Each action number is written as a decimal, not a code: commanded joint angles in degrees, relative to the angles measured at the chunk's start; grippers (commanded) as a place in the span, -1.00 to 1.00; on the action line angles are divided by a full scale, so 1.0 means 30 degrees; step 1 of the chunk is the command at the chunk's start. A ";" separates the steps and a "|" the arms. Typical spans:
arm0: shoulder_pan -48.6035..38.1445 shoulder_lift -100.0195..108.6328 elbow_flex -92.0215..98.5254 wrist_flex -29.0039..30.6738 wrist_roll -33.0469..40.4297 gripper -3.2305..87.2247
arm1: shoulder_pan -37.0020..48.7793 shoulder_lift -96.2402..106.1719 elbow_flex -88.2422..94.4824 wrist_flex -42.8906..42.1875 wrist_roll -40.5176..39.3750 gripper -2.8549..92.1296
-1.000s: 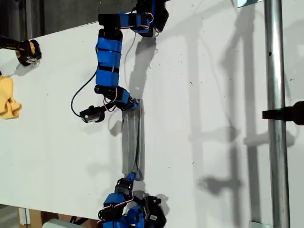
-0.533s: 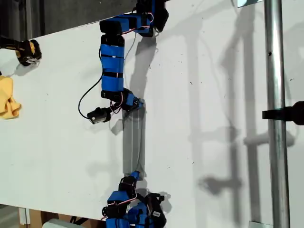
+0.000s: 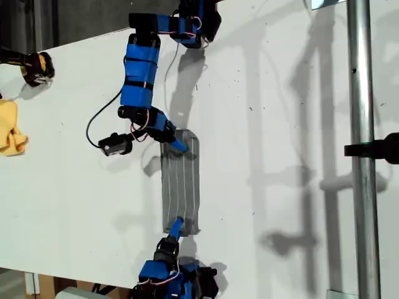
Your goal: Grasp corners of a towel and fold twice.
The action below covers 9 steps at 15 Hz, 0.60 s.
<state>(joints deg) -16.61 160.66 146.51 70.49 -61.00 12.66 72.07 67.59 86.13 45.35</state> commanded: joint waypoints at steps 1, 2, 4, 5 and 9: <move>-0.0205 0.6152 0.0264 0.1201 0.0322 -0.45 | 0.0762 0.4131 0.0088 -0.0059 -0.0176 -0.11; -0.0557 0.7998 0.0674 0.2080 0.0381 -0.47 | 0.1084 0.5391 0.0996 -0.0059 -0.0117 -0.12; -0.0615 0.9082 0.1406 0.1611 0.0205 -0.50 | 0.2021 0.8760 0.4453 -0.0615 0.0469 -0.13; -0.0645 1.0664 0.2520 0.0996 0.0029 -0.52 | 0.2432 1.0752 0.6621 -0.0996 0.0967 -0.14; -0.0293 1.2715 0.5361 -0.0908 0.0293 -0.70 | 0.2988 1.8340 1.4883 -0.1875 0.4102 -0.20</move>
<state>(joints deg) -17.67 198.02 161.81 70.58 -60.29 21.01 117.33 105.64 81.83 54.40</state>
